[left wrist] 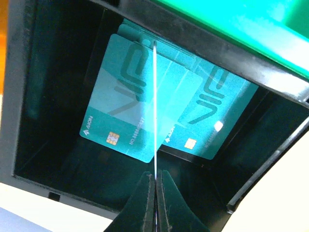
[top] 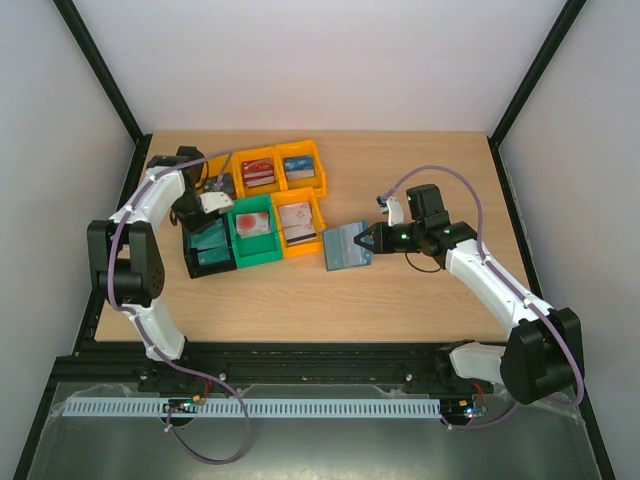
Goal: Take the credit cards out of the card holder
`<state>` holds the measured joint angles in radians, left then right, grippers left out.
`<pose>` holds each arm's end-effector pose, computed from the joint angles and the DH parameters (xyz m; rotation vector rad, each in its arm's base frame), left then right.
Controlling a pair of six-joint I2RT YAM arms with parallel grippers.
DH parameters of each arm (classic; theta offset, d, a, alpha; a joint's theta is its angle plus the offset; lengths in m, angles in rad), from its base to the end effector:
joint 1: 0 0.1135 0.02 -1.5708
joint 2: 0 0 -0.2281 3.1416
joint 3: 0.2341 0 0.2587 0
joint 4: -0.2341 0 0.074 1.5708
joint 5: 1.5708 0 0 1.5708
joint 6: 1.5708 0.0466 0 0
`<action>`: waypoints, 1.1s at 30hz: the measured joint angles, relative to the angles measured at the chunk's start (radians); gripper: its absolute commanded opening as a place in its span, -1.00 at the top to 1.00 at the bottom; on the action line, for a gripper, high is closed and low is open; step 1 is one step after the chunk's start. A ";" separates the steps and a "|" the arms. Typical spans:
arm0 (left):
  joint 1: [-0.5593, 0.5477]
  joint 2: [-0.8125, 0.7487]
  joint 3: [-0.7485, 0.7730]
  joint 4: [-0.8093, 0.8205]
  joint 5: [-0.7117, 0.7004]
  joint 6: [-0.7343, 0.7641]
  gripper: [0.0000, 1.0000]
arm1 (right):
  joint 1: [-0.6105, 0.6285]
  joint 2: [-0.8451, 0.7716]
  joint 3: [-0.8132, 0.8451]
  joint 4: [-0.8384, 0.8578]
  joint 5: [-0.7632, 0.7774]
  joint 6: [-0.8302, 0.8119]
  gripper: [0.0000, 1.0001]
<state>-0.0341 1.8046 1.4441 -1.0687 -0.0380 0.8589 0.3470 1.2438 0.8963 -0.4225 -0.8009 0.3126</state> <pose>0.3464 -0.0100 0.1834 1.3021 2.7292 0.1386 0.2521 0.1267 0.2261 -0.4597 2.3338 1.2587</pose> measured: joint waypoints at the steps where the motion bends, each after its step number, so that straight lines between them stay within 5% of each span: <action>1: 0.000 0.005 0.007 -0.002 0.000 0.003 0.96 | 0.000 0.000 0.000 0.000 0.000 0.000 0.97; 10: 0.000 0.115 0.108 -0.006 -0.022 -0.011 0.96 | 0.000 0.000 0.000 -0.003 0.000 -0.014 0.97; 13: 0.000 0.122 0.126 0.004 -0.047 -0.023 0.78 | 0.000 0.000 0.000 -0.007 0.000 -0.018 0.97; 16: 0.000 0.129 0.132 0.022 -0.085 -0.032 0.34 | 0.000 0.000 0.000 -0.008 0.000 -0.018 0.97; 19: 0.000 0.135 0.133 0.038 -0.117 -0.049 0.12 | 0.000 0.000 0.000 -0.008 -0.001 -0.019 0.97; 33: -0.001 0.126 0.108 0.133 -0.161 -0.048 0.12 | 0.000 -0.005 0.000 -0.018 -0.002 -0.027 0.97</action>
<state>-0.0349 1.9305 1.5517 -0.9360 -0.1986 0.8112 0.3470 1.2388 0.8963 -0.4400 -0.8028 0.2855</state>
